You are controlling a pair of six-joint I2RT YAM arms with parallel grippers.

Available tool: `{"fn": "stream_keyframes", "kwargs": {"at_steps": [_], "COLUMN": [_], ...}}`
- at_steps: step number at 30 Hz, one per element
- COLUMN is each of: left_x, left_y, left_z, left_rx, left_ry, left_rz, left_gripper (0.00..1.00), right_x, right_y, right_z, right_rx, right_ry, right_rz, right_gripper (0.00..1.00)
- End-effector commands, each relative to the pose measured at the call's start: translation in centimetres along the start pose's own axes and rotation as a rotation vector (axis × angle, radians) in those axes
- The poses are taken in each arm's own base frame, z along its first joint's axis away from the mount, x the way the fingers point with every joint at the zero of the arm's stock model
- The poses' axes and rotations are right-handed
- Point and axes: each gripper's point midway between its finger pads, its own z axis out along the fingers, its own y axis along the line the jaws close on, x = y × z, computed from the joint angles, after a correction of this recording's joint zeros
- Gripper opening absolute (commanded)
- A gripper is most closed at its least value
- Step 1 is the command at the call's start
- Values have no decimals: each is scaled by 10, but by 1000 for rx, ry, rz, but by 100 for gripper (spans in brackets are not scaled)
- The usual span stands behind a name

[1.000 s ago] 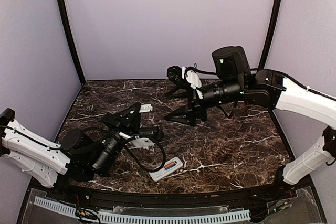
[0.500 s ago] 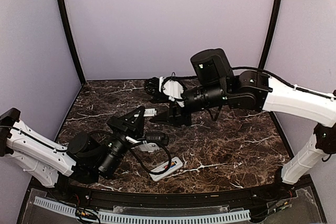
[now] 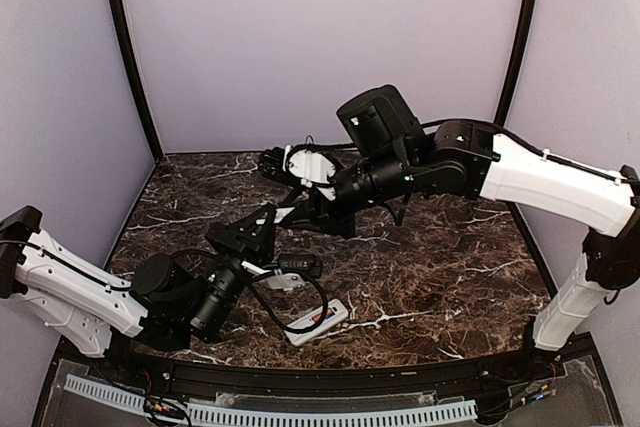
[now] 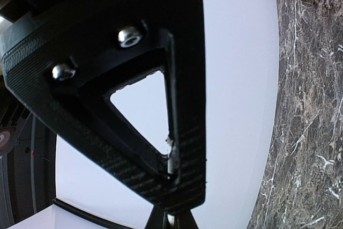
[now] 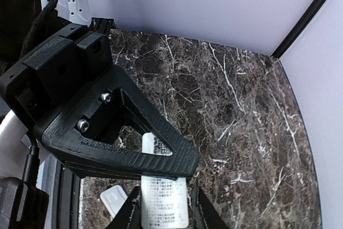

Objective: Load the batteries into the remote control
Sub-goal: Pass from the left arm to the right

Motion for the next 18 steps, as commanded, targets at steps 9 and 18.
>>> {"fn": "stream_keyframes", "kwargs": {"at_steps": [9,18], "left_x": [3,3], "left_y": [6,6], "left_z": [-2,-3], "left_rx": [-24,-24], "left_ry": [4,0], "left_rz": [-35,-38], "left_gripper": [0,0], "right_x": [-1,-3], "right_y": [-1,-1], "right_z": [-10,-10], "right_rx": [8,7], "right_ry": [28,33], "right_rz": [24,33], "right_gripper": [23,3]}}
